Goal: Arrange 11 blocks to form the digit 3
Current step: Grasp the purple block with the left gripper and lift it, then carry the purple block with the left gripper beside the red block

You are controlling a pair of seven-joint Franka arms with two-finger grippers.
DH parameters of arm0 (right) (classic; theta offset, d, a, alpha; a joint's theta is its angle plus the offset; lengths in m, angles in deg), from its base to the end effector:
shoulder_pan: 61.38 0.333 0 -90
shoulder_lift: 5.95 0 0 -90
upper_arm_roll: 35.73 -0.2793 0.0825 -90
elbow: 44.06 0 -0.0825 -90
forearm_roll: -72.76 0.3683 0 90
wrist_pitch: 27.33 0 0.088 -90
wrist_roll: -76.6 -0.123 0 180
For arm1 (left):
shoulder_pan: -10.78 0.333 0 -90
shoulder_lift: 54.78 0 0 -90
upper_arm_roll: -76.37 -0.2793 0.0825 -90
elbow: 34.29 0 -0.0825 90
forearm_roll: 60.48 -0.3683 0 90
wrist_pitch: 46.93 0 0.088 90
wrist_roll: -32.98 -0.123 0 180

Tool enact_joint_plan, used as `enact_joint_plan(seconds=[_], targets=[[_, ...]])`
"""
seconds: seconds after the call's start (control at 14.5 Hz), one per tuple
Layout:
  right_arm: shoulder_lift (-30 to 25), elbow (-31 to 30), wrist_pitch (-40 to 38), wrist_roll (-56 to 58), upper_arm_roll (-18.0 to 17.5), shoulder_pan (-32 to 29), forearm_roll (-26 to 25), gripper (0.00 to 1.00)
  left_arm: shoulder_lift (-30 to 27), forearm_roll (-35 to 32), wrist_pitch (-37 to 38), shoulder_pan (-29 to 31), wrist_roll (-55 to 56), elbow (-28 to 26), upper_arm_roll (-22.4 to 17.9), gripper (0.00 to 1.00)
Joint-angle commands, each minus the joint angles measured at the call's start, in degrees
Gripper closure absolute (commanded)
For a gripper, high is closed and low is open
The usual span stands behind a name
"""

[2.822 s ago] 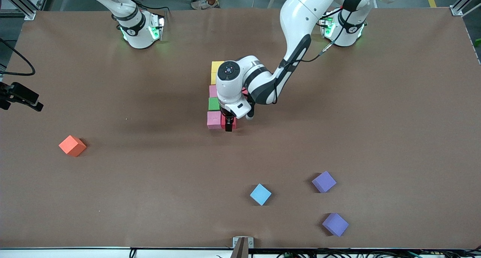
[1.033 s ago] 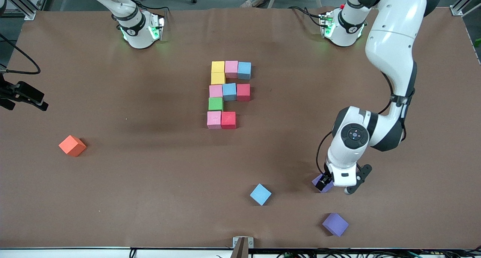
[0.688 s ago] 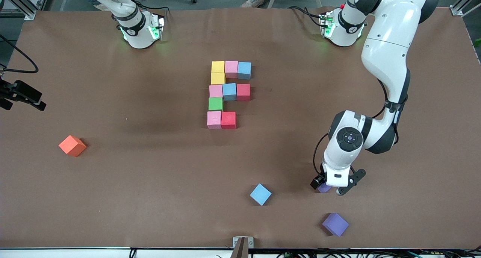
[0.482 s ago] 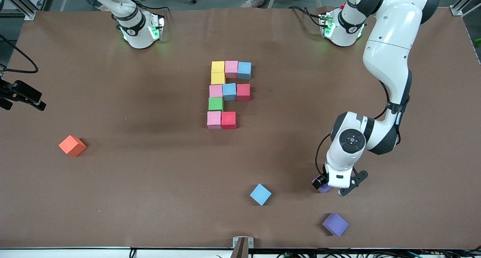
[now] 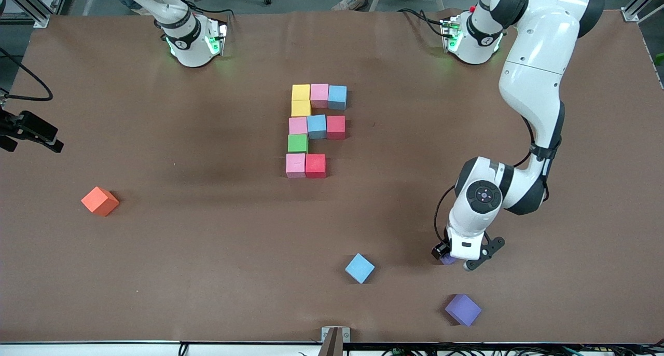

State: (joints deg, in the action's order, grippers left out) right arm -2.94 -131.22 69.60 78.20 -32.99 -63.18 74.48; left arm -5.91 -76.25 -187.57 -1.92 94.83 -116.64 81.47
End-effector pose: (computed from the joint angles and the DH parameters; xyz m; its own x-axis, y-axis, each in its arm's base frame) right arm 0.5660 -0.0409 0.5773 0.9915 -0.0540 0.1184 -0.0515 -0.9984 -0.0242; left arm 0.6738 -0.2026 0.1689 0.8013 0.5647 0.1976 0.5625 -0.8236 0.0728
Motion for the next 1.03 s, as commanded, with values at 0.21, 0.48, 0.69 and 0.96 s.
enact_joint_plan(seconds=[0.21, 0.48, 0.69, 0.96], targets=[[-0.82, -0.73, -0.33, 0.24, -0.28, -0.22, -0.66, 0.00, -2.73, 2.67, 3.42, -3.20, 12.73, 0.17, 0.62, 0.85], [-0.73, -0.73, -0.42, 0.24, -0.28, -0.31, -0.75, 0.00, -5.28, 2.58, 15.27, -9.78, 32.66, 0.17, 0.62, 0.85], [-0.73, -0.73, -0.42, 0.24, -0.28, -0.31, -0.75, 0.00, -5.55, 2.58, 21.36, -14.70, 44.55, 0.26, 0.62, 0.85], [-0.81, -0.73, -0.42, 0.24, -0.19, -0.49, -0.75, 0.00, -5.28, 3.46, 26.20, -20.25, 60.72, 1.13, 0.62, 0.85]])
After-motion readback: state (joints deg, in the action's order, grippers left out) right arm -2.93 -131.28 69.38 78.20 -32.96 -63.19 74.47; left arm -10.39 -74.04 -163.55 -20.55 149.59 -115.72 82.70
